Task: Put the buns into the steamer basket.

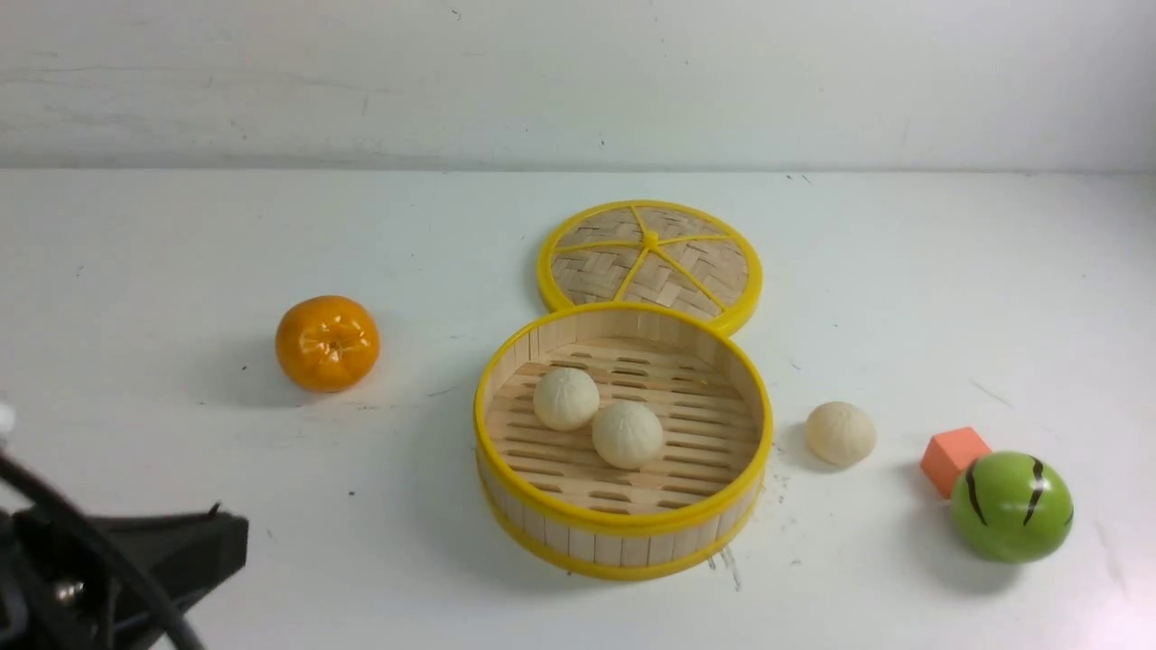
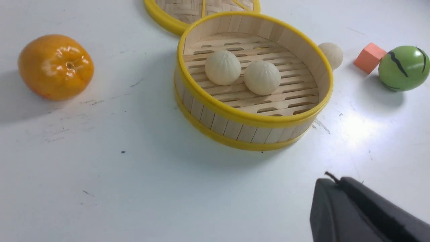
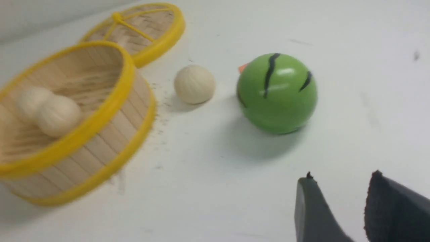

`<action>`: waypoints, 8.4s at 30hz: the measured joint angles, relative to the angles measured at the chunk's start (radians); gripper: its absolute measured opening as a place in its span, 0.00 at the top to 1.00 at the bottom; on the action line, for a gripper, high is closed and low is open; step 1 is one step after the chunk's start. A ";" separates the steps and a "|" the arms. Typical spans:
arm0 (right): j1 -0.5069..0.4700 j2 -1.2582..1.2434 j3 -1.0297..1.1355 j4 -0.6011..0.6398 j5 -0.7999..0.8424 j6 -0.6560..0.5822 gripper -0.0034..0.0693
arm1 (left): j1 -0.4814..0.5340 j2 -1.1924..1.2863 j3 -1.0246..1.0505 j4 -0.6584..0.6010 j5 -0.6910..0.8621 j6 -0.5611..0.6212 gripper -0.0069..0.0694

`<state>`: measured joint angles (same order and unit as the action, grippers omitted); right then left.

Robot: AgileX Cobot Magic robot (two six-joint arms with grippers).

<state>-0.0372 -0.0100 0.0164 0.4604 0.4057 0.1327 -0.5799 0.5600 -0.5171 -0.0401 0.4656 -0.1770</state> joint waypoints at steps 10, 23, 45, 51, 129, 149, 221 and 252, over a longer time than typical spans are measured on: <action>0.000 0.000 0.009 0.523 -0.017 0.095 0.62 | 0.000 -0.036 0.069 -0.001 -0.019 -0.001 0.93; 0.000 0.172 -0.243 0.439 0.078 -0.433 0.96 | 0.000 -0.035 0.069 -0.001 -0.014 -0.001 0.93; 0.247 1.378 -1.300 -0.343 0.721 -0.499 0.97 | 0.000 -0.035 0.069 -0.001 -0.012 -0.001 0.91; 0.250 1.585 -1.356 -0.344 0.677 -0.461 0.87 | 0.000 -0.035 0.069 -0.001 -0.012 -0.001 0.91; 0.447 1.909 -2.137 -0.301 0.837 -0.333 0.35 | 0.000 -0.035 0.069 -0.001 -0.012 -0.003 0.84; 0.447 0.960 -1.258 -0.346 0.659 -0.247 0.98 | 0.000 -0.035 0.069 -0.001 -0.012 -0.004 0.81; -0.040 0.000 0.000 -0.523 -0.025 -0.035 0.97 | 0.000 -0.035 0.069 -0.001 -0.012 -0.004 0.74; -0.040 0.000 0.000 -0.523 -0.023 -0.035 0.94 | 0.107 -0.311 0.258 0.073 -0.184 -0.004 0.92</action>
<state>-0.0773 -0.0098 0.0161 -0.0630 0.3823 0.0975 -0.4730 0.2485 -0.2588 0.0331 0.2817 -0.1806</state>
